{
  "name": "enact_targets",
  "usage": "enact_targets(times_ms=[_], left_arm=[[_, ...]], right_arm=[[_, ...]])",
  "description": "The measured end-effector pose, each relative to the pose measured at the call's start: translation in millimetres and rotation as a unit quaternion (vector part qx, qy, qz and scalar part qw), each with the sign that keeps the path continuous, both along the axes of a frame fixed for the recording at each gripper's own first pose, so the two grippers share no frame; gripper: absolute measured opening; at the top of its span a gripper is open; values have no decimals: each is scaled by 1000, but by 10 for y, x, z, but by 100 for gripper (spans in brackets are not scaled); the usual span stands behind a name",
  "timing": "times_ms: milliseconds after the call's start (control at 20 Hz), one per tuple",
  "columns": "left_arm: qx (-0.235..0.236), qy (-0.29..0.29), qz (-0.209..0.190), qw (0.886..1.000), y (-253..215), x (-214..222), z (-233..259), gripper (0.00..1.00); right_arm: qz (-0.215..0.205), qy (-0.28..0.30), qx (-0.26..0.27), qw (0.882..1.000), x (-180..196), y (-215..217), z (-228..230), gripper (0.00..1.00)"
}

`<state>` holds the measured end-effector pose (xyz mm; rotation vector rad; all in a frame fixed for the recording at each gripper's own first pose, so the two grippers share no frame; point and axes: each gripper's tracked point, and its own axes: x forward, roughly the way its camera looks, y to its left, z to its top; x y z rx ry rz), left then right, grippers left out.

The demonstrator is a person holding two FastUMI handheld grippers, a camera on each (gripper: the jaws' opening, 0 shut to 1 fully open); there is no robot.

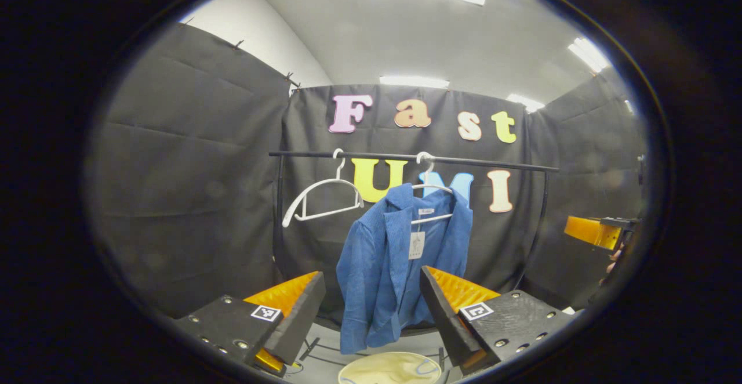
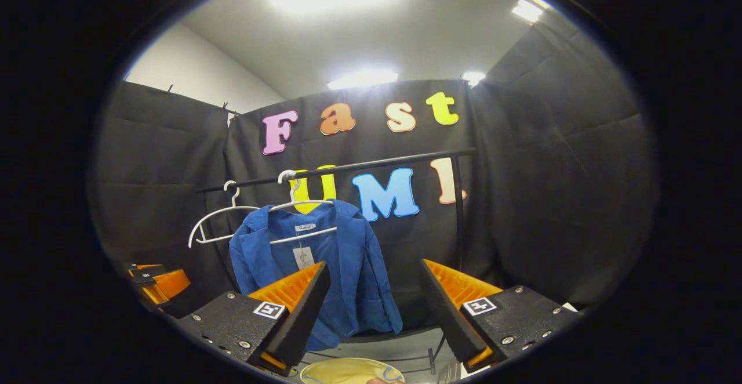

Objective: Grasp the clothes on the hanger with both hands and then place them into the laundry hamper below.

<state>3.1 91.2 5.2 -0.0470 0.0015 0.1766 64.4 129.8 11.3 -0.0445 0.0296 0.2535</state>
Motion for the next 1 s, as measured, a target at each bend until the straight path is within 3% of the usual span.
enact_targets(times_ms=[650, 750, 800, 850, 950, 1000], left_arm=[[-12, 19, 32, 999, -95, 1197, -93, 95], [-15, 22, 38, 999, -173, 1416, -127, 95], [-17, 26, 42, 999, -199, 1526, -157, 95], [-18, 30, 47, 998, -218, 1622, -171, 95], [-18, 34, 59, 998, -236, 1786, -217, 95], [-18, 39, 66, 997, -228, 1850, -260, 95]], right_arm=[[58, 80, 24, 995, 1389, 493, -504, 95], [73, 94, 26, 993, 1583, 582, -604, 95], [82, 103, 30, 991, 1673, 636, -653, 91], [91, 110, 34, 989, 1771, 685, -699, 95], [103, 125, 40, 986, 1963, 758, -800, 95], [110, 133, 42, 984, 2038, 801, -855, 92]])
